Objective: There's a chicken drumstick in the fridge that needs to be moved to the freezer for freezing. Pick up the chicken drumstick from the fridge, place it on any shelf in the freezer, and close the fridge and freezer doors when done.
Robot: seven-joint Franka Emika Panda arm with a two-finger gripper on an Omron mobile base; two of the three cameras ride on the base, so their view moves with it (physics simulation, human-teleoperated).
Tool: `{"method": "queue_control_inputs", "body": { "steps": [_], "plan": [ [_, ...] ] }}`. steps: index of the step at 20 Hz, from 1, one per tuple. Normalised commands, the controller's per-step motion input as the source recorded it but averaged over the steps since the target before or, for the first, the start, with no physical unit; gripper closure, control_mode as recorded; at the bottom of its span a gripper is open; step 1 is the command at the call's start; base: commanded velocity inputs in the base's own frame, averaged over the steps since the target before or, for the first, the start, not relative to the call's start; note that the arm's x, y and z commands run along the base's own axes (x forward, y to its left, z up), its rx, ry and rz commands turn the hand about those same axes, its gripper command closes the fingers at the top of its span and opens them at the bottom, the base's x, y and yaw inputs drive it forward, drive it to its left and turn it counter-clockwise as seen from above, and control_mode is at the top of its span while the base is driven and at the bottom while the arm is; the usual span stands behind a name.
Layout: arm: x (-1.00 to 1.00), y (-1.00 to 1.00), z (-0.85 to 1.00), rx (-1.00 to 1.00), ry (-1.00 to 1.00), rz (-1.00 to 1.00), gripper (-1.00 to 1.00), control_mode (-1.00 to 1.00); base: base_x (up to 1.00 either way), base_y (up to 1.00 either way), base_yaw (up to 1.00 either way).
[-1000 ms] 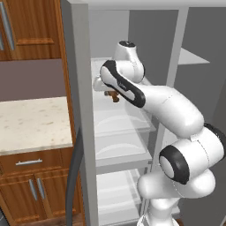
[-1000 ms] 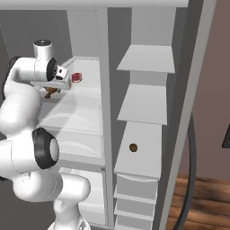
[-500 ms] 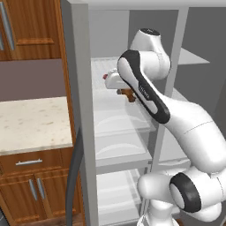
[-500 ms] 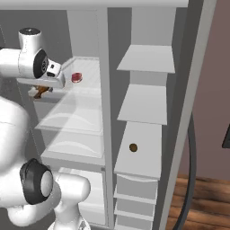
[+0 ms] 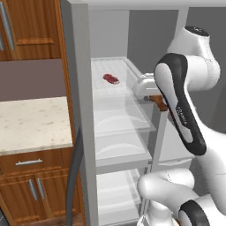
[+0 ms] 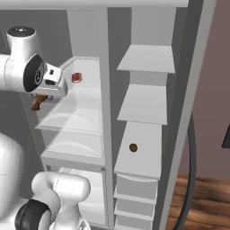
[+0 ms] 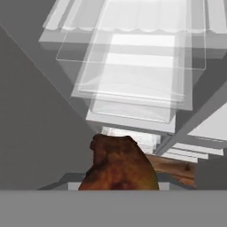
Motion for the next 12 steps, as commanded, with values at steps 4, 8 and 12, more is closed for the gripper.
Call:
{"method": "queue_control_inputs", "body": {
  "steps": [4, 8, 12],
  "plan": [
    [-0.87, -0.54, 0.26, -0.01, -0.32, -0.07, 1.0, -1.0, 0.0, 0.0, 0.0],
    [-0.77, -0.44, 0.34, -0.03, -0.34, -0.18, 1.0, -1.0, 0.0, 0.0, 0.0],
    [-0.41, -0.37, 0.47, -0.03, -0.12, -0.2, 1.0, -1.0, 0.0, 0.0, 0.0]
  ]
}}
